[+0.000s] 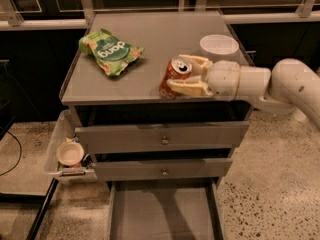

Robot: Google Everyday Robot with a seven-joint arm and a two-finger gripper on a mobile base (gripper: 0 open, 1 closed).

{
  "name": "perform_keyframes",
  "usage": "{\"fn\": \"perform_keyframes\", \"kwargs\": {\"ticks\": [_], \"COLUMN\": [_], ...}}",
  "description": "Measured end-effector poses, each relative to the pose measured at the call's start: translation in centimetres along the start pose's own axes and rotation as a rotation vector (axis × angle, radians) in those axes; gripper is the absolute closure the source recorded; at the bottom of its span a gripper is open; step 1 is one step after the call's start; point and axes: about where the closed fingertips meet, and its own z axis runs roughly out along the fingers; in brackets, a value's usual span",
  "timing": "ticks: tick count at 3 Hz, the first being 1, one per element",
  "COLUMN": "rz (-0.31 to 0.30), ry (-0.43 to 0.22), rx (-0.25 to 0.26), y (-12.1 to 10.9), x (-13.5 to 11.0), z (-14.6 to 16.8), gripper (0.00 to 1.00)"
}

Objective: Place coke can into bottom drawer

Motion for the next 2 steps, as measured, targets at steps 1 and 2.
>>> {"fn": "perform_keyframes", "kwargs": {"ticks": [1,2], "rz": [0.0,-0.055], "ry": [0.069,0.172], "rx": [0.046,0.131], "y": [3.8,6.8], "x": [1.3,1.9], "z": [-3.2,-7.3], "gripper": [1.0,1.0]}}
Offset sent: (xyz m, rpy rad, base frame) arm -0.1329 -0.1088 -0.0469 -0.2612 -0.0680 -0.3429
